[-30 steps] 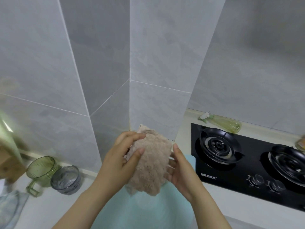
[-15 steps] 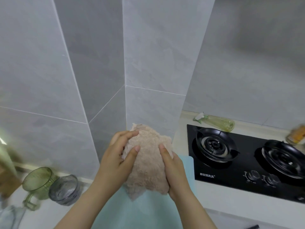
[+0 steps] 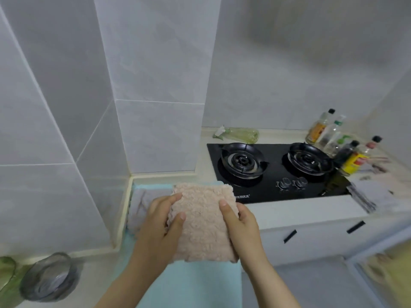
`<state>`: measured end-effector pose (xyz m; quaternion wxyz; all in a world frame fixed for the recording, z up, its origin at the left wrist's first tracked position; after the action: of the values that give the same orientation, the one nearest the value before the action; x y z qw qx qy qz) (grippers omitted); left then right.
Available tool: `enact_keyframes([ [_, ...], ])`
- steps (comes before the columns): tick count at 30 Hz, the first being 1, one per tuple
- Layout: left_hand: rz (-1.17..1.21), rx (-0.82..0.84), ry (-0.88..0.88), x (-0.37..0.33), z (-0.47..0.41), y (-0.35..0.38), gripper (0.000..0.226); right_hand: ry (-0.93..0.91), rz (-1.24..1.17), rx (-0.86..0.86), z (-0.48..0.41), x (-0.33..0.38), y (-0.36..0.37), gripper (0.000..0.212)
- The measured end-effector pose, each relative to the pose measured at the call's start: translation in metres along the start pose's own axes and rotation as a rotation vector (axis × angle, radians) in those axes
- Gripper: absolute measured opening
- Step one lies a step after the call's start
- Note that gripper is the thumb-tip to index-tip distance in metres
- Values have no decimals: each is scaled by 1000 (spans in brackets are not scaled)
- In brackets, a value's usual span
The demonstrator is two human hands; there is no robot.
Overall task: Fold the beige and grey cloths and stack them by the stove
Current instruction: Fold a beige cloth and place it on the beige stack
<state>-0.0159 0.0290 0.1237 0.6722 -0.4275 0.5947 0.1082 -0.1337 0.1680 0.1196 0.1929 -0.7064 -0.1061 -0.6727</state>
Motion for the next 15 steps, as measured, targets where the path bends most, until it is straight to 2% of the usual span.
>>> enact_keyframes([
  [5, 43, 111, 83, -24, 3, 48, 35, 50, -71, -97, 7, 0, -62, 14],
  [8, 39, 154, 124, -45, 8, 85, 36, 50, -88, -153, 8, -4, -107, 16],
  [15, 45, 279, 170, -116, 34, 212, 40, -75, 55, -271, 5, -21, -248, 17],
])
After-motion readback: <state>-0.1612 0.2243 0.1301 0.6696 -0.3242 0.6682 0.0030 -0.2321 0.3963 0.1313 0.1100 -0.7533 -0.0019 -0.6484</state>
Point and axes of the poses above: each hand's wrist, its own z-axis away from the middle knuckle, its own y-axis out of the palm, x = y × z, the point moved 3 cm from there along -z, towards the middle knuckle, and after that the axes turned 9 degrees about -y, right-handed, at the moved point
